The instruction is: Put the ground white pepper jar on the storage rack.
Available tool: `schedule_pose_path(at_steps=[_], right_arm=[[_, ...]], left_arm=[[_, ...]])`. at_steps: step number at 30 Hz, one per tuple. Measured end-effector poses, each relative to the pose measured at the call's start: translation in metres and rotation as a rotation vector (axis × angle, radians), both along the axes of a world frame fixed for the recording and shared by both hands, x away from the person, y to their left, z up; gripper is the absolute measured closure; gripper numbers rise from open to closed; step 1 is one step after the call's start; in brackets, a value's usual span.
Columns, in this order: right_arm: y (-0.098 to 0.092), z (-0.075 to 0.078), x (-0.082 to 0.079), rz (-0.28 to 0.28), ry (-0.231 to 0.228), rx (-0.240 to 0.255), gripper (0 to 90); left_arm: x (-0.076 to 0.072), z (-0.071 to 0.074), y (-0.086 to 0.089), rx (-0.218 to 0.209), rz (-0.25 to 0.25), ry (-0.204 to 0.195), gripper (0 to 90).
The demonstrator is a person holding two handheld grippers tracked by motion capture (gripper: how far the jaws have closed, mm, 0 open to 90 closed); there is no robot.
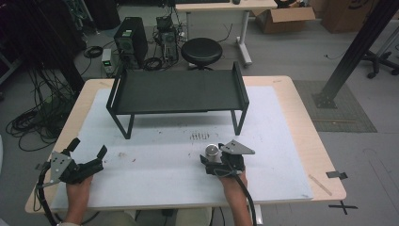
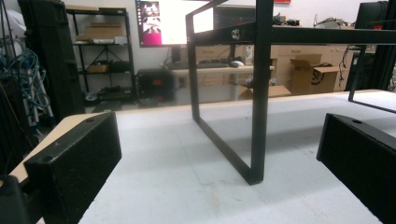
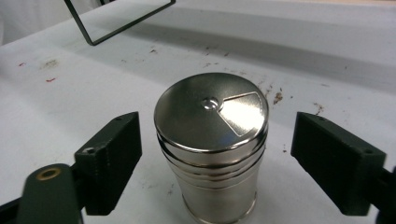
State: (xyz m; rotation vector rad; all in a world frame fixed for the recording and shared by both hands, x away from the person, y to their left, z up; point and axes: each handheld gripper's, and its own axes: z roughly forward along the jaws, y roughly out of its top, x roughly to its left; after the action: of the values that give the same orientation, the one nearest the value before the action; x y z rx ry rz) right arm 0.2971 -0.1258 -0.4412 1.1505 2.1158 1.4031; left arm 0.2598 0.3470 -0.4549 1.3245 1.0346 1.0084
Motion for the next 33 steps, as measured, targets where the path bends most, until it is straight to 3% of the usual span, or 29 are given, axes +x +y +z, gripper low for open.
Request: schedule_pose_path(at_steps=[10,22,33], right_arm=[[0.0018,-0.001,0.002,0.015,0.024,0.005,29.7],[0.0039,-0.0011,0.0022,0.028,0.019,0.001,42.3],[0.0029,-0.0007,0.0022,0.015,0.008,0.0,47.0]], left_arm=[[0.0,0.0,0.0,0.0,0.0,0.0,0.2],[-0.0001,0.0,0.0,-0.001,0.001,-0.001,0.2],[0.0,0.0,-0.0001,0.0,0.0,0.0,0.2]])
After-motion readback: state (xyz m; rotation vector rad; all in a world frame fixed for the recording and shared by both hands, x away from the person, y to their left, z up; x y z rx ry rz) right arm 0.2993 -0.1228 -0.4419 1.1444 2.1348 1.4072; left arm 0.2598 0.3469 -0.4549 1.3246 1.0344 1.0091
